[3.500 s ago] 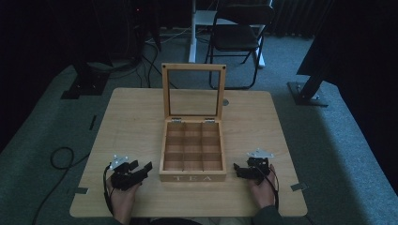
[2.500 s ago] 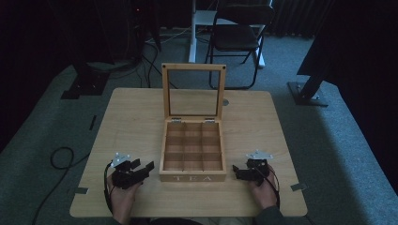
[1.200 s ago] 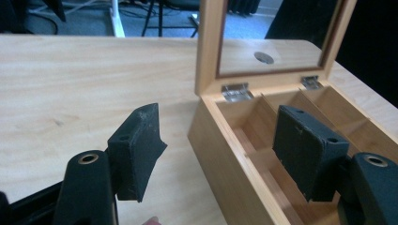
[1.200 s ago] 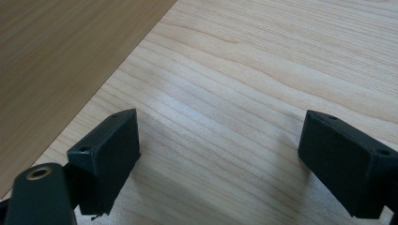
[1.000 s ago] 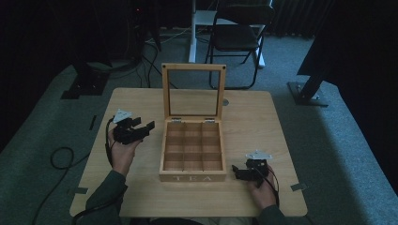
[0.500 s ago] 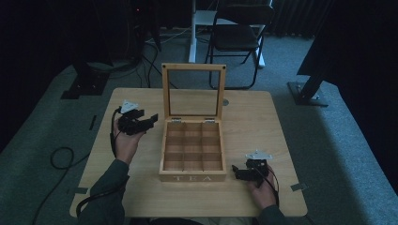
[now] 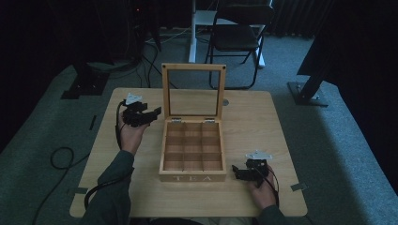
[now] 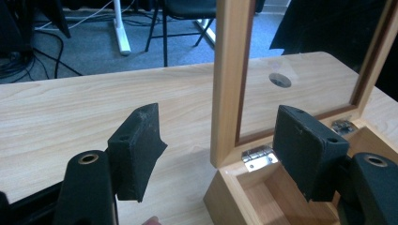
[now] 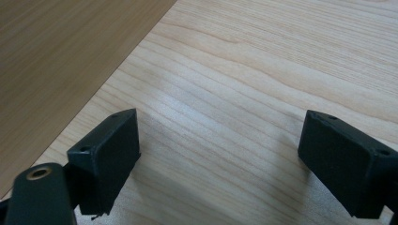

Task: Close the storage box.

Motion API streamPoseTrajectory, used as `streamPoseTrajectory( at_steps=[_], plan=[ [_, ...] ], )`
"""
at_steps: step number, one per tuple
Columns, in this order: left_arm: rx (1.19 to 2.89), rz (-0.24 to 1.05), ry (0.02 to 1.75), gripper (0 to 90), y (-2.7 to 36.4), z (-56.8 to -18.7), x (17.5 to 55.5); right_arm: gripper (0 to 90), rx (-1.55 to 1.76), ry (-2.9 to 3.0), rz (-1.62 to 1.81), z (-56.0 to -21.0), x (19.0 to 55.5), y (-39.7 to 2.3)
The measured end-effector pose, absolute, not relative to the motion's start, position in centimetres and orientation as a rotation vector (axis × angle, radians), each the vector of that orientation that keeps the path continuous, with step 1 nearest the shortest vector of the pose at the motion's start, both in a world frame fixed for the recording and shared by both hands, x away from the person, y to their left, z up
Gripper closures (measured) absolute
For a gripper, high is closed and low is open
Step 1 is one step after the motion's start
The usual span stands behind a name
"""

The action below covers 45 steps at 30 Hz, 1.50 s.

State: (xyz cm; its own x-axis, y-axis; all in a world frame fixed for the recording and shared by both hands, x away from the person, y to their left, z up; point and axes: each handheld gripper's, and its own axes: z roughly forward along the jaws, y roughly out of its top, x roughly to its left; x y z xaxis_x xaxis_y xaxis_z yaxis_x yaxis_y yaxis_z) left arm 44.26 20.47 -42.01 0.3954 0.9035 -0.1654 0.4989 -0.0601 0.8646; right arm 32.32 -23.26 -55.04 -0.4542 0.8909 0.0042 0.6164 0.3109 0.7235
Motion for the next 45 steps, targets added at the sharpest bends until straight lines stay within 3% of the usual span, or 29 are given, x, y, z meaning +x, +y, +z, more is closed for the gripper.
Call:
streamPoseTrajectory(
  at_steps=[45],
  plan=[
    [1.707, 0.482, 1.219, 33.1, 18.7, -41.9, 49.6, 12.6, 1.340, 2.186, 0.938, -55.0, 32.3, -23.3]
  ],
)
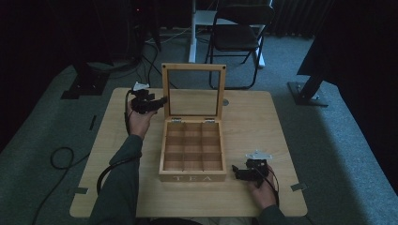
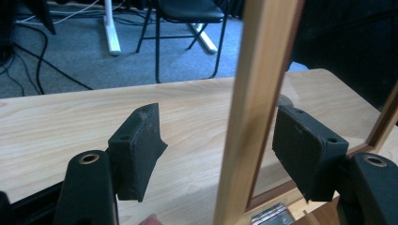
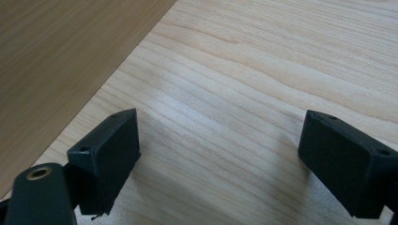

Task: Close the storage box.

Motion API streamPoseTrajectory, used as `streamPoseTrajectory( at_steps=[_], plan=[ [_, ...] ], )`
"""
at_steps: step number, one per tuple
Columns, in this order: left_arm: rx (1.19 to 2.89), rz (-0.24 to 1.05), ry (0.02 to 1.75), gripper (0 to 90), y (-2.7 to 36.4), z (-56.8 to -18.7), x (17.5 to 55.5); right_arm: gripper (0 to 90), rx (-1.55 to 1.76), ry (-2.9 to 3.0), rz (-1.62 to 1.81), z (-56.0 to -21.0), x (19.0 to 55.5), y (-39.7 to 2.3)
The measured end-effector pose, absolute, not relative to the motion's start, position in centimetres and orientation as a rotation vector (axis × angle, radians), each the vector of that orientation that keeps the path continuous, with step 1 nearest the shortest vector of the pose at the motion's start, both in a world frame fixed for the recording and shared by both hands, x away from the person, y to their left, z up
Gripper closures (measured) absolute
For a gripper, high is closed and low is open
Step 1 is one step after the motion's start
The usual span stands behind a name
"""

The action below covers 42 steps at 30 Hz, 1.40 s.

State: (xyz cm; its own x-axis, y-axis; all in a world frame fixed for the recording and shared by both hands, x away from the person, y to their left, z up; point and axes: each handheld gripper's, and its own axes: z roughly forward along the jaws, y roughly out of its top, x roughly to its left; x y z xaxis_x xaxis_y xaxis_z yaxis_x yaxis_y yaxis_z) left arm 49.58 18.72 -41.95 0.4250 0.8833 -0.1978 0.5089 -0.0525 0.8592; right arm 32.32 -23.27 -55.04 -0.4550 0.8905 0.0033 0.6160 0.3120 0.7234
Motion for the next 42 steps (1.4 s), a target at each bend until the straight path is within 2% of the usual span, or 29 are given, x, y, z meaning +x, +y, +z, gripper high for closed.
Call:
streamPoseTrajectory(
  at_steps=[22, 32, 42],
  plan=[
    [1.710, 0.432, 1.172, 34.9, 16.5, -40.6, 51.3, 12.5, 1.341, 2.186, 0.938, -55.0, 32.3, -23.3],
    [1.722, 0.425, 1.168, 42.8, 16.2, -40.5, 51.2, 12.6, 1.341, 2.186, 0.939, -55.0, 32.3, -23.3],
    [1.691, 0.441, 1.132, 49.3, 16.7, -40.5, 49.4, 12.6, 1.341, 2.187, 0.938, -55.0, 32.3, -23.3]
  ],
)
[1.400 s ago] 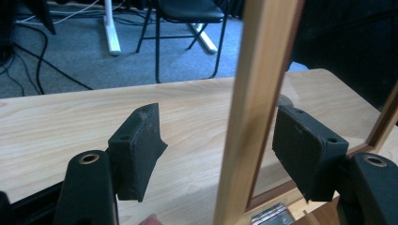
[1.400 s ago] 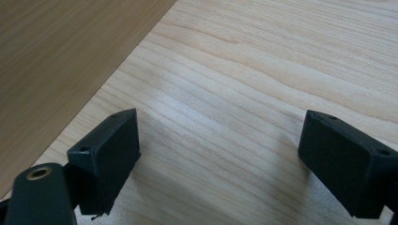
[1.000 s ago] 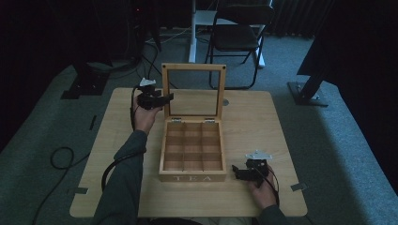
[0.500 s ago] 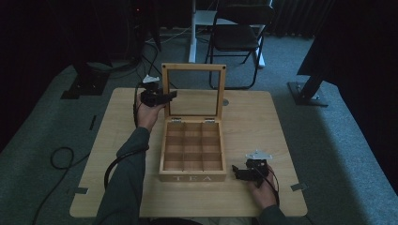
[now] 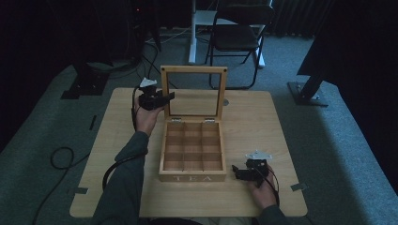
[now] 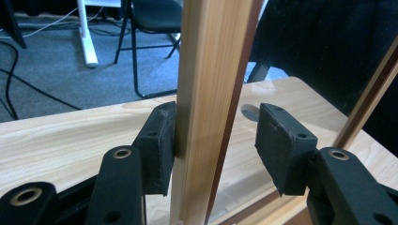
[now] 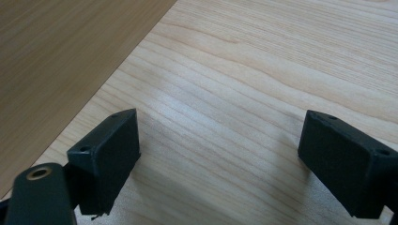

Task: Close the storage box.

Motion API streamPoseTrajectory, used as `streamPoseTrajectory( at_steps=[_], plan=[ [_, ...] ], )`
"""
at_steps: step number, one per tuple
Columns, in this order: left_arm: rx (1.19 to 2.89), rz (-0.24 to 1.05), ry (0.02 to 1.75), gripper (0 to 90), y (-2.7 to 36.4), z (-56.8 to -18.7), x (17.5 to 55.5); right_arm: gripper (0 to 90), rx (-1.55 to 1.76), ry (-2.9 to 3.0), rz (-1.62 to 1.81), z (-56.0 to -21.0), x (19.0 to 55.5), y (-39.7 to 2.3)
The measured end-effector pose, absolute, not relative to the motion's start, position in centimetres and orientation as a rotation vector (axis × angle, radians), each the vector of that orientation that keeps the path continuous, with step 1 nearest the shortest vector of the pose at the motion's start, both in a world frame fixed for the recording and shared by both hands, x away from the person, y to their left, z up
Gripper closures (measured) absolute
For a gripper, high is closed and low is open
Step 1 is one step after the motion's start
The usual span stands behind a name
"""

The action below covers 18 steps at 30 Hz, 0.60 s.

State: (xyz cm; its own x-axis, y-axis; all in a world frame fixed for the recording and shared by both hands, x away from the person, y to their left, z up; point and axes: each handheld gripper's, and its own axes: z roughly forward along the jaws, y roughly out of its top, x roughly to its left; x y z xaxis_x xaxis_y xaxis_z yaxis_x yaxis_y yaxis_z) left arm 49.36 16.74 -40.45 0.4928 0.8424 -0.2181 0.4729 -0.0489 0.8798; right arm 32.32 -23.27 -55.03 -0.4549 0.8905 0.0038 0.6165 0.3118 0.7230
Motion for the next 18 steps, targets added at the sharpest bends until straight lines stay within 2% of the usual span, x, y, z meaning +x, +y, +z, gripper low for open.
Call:
streamPoseTrajectory(
  at_steps=[18],
  plan=[
    [1.678, 0.386, 1.040, 48.0, 17.8, -40.0, 46.4, 12.6, 1.340, 2.187, 0.938, -55.0, 32.3, -23.3]
  ],
)
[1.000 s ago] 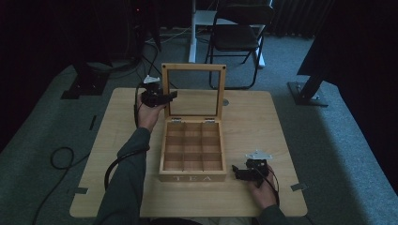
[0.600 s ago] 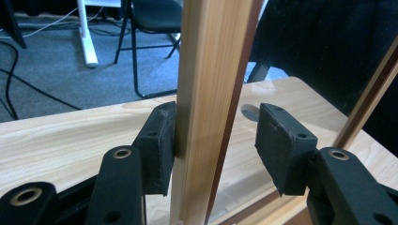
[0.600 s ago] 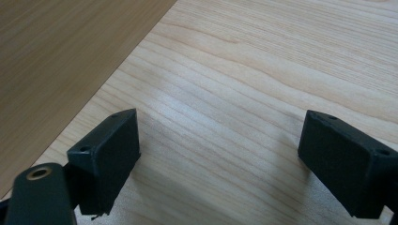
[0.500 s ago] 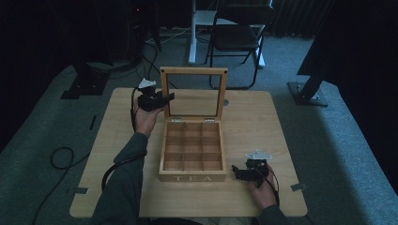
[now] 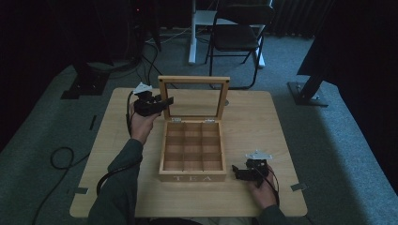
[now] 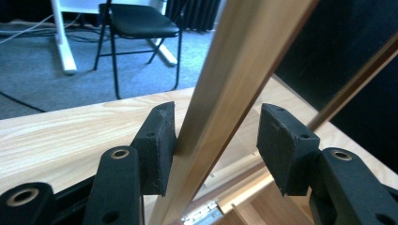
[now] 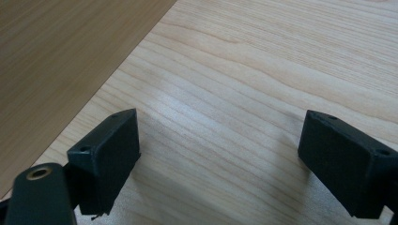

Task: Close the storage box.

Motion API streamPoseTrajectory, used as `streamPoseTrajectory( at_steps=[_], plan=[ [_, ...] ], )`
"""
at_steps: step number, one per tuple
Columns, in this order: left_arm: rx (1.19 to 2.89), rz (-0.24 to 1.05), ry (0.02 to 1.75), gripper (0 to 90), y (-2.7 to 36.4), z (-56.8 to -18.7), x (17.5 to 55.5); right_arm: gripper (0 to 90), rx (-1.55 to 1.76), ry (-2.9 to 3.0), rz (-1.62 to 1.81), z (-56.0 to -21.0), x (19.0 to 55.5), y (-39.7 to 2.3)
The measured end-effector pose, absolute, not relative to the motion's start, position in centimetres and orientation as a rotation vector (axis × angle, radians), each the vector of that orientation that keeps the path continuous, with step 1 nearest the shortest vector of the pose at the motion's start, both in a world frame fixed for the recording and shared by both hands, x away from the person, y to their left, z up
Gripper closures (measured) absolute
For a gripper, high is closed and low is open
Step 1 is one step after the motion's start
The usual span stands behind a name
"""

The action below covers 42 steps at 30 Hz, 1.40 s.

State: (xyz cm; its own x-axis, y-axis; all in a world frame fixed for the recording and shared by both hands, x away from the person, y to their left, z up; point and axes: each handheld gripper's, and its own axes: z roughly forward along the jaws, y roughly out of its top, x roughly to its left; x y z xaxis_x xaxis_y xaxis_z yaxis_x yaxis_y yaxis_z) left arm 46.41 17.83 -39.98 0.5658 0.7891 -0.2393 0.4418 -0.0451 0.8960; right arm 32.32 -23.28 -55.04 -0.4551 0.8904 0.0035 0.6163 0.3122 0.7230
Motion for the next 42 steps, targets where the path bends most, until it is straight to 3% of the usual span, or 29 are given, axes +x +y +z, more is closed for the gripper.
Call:
streamPoseTrajectory(
  at_steps=[15, 32, 42],
  plan=[
    [1.659, 0.429, 0.914, 46.2, 18.1, -36.6, 43.1, 12.6, 1.341, 2.186, 0.938, -55.0, 32.3, -23.3],
    [1.624, 0.505, 0.972, 49.9, 18.7, -35.5, 40.7, 12.6, 1.340, 2.185, 0.939, -55.0, 32.3, -23.3],
    [1.643, 0.498, 0.984, 46.5, 18.8, -35.7, 39.6, 12.6, 1.340, 2.186, 0.939, -55.0, 32.3, -23.3]
  ],
)
